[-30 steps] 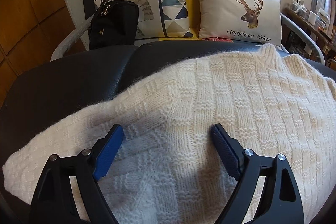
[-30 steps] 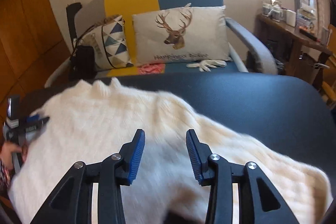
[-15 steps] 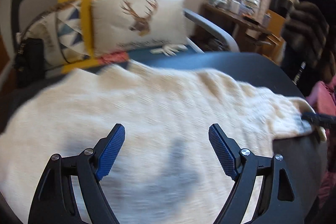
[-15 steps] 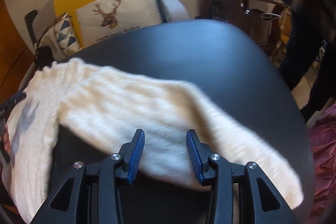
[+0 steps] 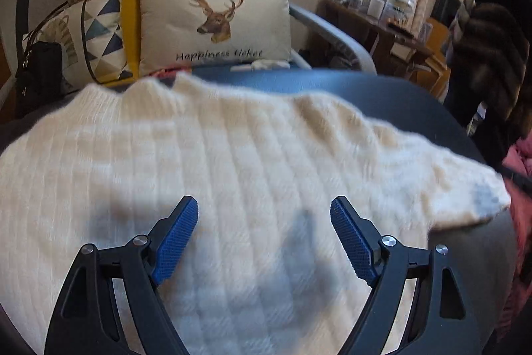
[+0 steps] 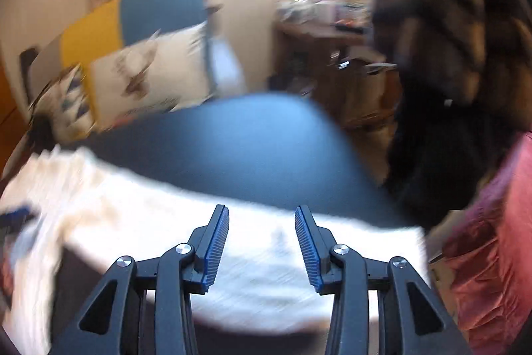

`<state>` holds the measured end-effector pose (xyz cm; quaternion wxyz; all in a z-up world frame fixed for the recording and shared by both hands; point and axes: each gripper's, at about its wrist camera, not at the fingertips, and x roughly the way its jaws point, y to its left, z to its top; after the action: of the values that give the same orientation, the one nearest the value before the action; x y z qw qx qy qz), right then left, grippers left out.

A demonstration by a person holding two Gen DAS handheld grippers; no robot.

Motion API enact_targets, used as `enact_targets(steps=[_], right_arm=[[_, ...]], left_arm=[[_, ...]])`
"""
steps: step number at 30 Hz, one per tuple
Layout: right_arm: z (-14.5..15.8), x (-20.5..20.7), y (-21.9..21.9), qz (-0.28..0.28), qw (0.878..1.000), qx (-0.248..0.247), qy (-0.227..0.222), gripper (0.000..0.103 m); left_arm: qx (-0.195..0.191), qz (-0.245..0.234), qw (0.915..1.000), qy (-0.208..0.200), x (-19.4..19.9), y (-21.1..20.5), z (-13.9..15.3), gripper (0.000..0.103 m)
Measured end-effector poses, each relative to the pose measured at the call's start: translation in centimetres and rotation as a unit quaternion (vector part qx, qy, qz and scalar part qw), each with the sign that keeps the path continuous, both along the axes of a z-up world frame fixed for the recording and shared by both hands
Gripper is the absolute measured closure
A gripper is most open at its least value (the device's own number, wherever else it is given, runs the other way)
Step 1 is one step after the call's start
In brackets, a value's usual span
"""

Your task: Fold clothes

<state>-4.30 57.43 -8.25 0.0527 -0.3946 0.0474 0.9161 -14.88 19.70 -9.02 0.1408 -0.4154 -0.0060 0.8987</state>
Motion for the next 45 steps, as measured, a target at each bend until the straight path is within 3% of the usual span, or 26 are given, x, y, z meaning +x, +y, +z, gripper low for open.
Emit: enact_targets(steps=[5,7,16,20,23,37,41,45], right_arm=[[-2.6,-1.3,-2.4,-0.014,0.999,0.021,-0.045,0.061],[-3.4,-1.8,-2.8,-0.028,0.998,0.021,-0.052,0.061],[-3.8,-1.2,-3.3,-0.04,0.998,0.038,-0.041,0.059],[-4.0,-1.6,-2.3,-0.049,0.996,0.052,-0.045,0.057],[-3.9,-1.9,-0.9,-0.067,0.995,0.057,-0.047,0.044],[-3.9,-2.3,1.6,-0.102,0.992,0.053,-0.045,0.042],[-3.5,-2.4,2.0,-0.096,0.994,0.03,-0.048,0.042],[-1.0,-1.2,1.5,-0.098,0.995,-0.014,0.006,0.043]], left_arm=[[-0.052,-0.009,0.9959,0.073,-2.8,3.7,2.3,0.018],[-0.065,-0.016,0.9943,0.084,-3.6,5.0,2.4,0.018],[-0.086,-0.02,0.996,-0.012,-5.3,6.5,-2.8,0.013],[-0.089,-0.018,0.9957,-0.015,-5.4,6.4,-3.1,0.006],[-0.089,-0.019,0.9957,-0.016,-5.5,6.5,-3.1,0.004],[-0.09,-0.022,0.9956,-0.015,-5.6,6.7,-3.2,0.0],[-0.09,-0.021,0.9956,-0.014,-5.6,6.7,-3.2,0.0],[-0.091,-0.021,0.9955,-0.013,-5.6,6.8,-3.3,0.0]])
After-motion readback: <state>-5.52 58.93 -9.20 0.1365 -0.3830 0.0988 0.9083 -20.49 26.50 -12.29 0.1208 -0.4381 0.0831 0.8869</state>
